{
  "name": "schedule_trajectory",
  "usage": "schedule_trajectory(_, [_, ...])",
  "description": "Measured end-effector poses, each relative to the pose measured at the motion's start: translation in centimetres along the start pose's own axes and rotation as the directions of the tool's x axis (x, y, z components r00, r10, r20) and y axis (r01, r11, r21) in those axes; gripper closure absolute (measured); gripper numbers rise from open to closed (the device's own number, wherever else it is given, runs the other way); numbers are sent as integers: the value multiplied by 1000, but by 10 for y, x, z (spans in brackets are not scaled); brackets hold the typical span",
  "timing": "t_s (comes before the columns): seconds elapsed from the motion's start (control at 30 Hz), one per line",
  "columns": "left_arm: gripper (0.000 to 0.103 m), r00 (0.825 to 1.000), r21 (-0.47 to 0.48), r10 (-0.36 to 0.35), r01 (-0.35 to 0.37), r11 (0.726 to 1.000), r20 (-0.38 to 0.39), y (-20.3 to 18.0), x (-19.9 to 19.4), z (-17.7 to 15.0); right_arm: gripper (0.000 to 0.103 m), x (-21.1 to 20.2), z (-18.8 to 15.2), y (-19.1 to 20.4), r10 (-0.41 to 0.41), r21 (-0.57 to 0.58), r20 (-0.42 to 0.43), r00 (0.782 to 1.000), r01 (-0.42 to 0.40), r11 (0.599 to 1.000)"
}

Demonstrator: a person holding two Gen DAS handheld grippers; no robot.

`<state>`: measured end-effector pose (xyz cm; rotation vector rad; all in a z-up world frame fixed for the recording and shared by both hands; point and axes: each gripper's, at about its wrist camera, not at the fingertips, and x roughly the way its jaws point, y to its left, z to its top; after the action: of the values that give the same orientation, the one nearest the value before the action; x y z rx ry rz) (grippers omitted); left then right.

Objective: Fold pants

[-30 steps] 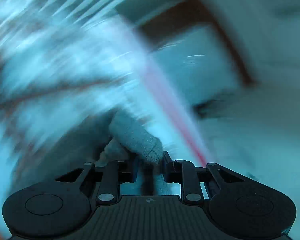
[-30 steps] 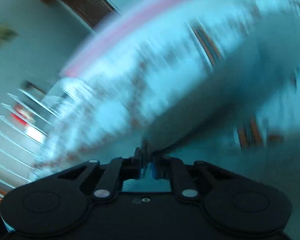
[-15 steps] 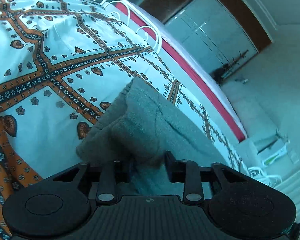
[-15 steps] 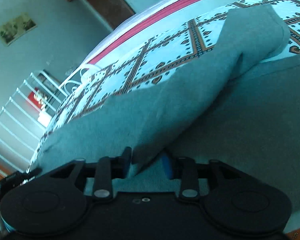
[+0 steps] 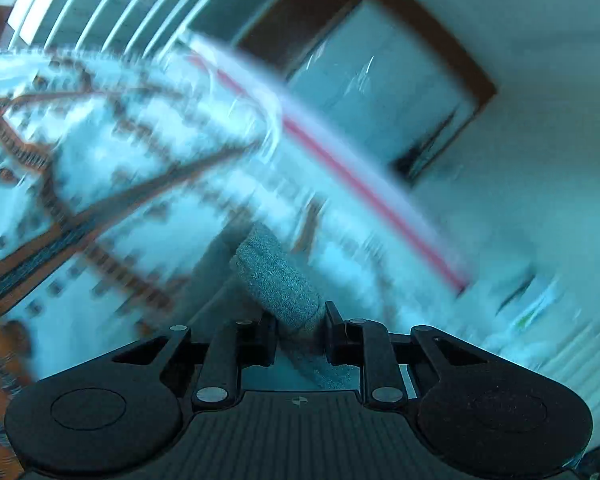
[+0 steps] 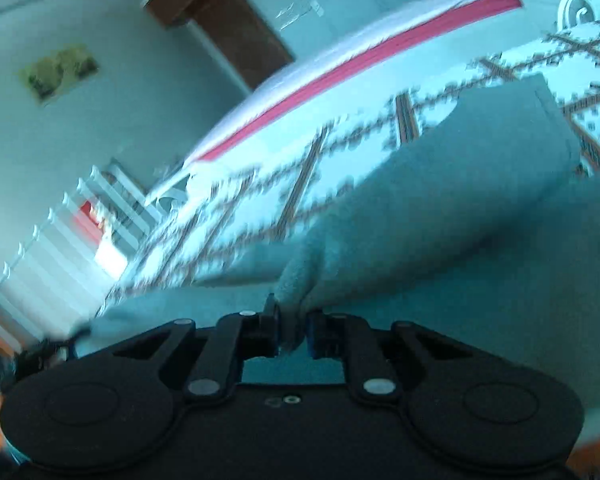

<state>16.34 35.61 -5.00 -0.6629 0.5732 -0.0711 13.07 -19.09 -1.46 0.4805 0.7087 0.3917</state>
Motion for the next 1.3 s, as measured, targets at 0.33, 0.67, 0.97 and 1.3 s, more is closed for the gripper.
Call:
schedule_trajectory(0.33, [80, 998, 27, 57, -57, 998, -10, -3, 0, -18, 96, 20, -21, -9, -57, 5, -36, 998, 57, 998])
schedule_trajectory(0.67, [78, 986, 155, 167, -162, 975, -20, -21, -3, -26, 88, 23, -24, -21, -77, 25, -78, 994, 79, 997])
schedule_trajectory(0.97, [41, 976, 216, 215, -219, 952, 41, -54, -58, -11, 76, -36, 3, -12, -132, -93, 63, 989, 137, 986])
schedule_trajectory(1.3, [41, 953, 350, 263, -197, 916, -152, -144, 41, -53, 57, 51, 34, 3, -356, -272, -45, 934, 331, 904])
